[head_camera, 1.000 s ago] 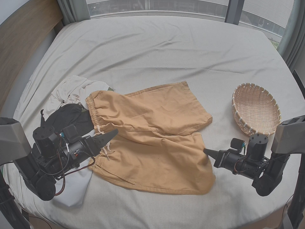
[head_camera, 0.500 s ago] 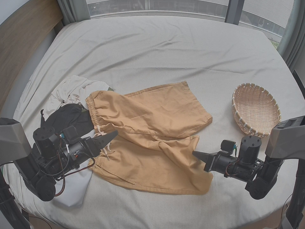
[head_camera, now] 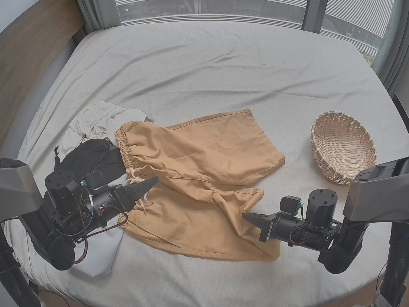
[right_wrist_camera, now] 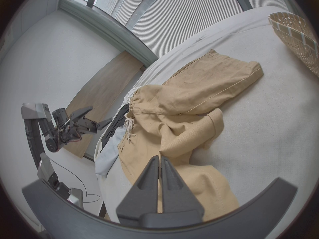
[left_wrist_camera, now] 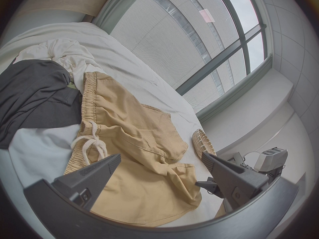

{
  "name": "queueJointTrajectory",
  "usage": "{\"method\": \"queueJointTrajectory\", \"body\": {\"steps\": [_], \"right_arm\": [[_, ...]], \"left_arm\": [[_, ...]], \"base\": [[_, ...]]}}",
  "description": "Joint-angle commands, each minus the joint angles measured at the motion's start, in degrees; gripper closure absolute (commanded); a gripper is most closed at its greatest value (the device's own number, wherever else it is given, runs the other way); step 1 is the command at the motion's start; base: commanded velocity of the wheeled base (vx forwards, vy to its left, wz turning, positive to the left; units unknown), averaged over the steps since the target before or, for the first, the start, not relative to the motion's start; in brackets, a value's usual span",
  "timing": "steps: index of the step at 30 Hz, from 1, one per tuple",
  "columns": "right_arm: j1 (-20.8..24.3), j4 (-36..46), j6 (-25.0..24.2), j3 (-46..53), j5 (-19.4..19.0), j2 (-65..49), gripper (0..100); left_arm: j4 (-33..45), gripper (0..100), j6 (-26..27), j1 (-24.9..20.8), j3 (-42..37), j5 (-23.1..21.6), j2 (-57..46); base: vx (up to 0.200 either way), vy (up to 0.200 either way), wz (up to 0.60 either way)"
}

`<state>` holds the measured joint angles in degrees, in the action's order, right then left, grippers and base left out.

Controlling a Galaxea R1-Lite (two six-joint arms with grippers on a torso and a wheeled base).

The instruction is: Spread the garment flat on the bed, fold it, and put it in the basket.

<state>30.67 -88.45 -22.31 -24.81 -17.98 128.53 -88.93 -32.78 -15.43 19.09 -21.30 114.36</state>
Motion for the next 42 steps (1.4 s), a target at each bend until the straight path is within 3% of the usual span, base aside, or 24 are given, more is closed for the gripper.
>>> {"method": "queueJointTrajectory", "body": {"steps": [1,4,13,20,29,42], "right_arm": [[0.35,-0.14,0.16,-0.07,-0.04,0.5,0],[-0.7,-0.14,-0.02,0.46,0.05,-1.61,0],[-9.67,-0.05,0.25,3.1,0.23,-4.07,0],[-12.74,-0.14,0.51,6.18,0.05,-3.46,0],[-10.63,-0.05,0.6,6.26,-0.04,-3.72,0],[-2.46,0.04,0.95,3.89,-0.04,-2.31,0]], "left_arm": [[-0.01,0,0.0,0.05,-0.02,0.03,0.43],[-0.01,0,0.0,0.14,-0.02,0.03,0.69],[-0.01,0,0.0,0.05,0.07,0.03,0.78],[-0.01,0,0.0,0.05,0.33,0.03,0.95],[-0.01,0,0.0,0.05,0.25,0.03,0.86],[-0.01,0,0.0,0.14,-0.02,0.55,0.86]], "base": [[0.0,0.0,0.0],[0.0,0.0,0.0],[0.0,0.0,0.0],[0.0,0.0,0.0],[0.0,0.0,0.0],[0.0,0.0,0.0]]}}
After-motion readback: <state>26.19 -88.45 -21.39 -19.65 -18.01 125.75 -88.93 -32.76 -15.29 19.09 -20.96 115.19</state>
